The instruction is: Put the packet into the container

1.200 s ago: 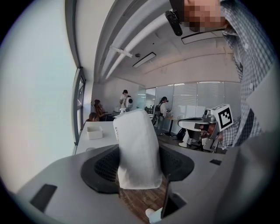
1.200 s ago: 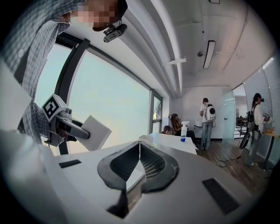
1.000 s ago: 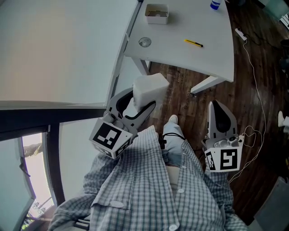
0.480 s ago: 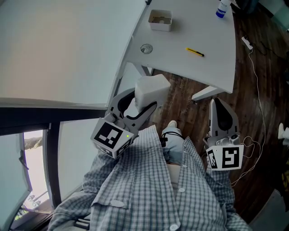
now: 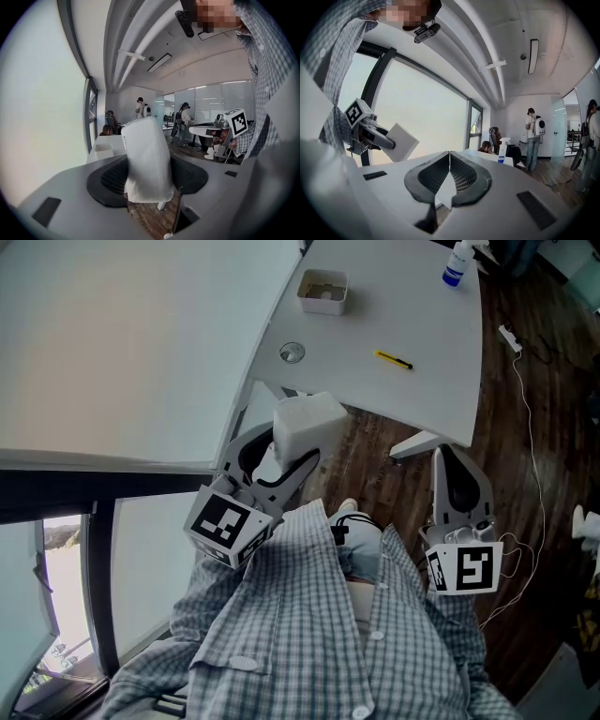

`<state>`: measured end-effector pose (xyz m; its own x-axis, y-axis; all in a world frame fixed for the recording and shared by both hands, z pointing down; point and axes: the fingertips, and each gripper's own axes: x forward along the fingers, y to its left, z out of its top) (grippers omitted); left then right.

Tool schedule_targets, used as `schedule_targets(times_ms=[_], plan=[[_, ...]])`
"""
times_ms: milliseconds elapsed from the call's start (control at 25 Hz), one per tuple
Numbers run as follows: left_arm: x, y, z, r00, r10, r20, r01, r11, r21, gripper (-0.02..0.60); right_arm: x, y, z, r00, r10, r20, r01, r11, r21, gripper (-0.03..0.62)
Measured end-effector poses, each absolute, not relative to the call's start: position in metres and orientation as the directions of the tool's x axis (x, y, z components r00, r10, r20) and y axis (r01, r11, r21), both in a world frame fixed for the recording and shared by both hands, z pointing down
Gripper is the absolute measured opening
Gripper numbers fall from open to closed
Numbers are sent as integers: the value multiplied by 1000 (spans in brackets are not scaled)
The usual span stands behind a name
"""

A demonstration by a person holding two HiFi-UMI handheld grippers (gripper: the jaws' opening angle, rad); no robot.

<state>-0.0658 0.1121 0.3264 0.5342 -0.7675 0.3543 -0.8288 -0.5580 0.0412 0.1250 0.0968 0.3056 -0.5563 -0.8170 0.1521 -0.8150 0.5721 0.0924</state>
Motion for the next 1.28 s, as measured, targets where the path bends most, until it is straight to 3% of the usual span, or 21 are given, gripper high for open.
schedule_targets(times_ms=[1280], plan=[[-48, 58, 333, 580, -724, 373, -789, -614, 36, 268, 138, 59, 316, -508, -844, 169, -844, 527, 95, 15]])
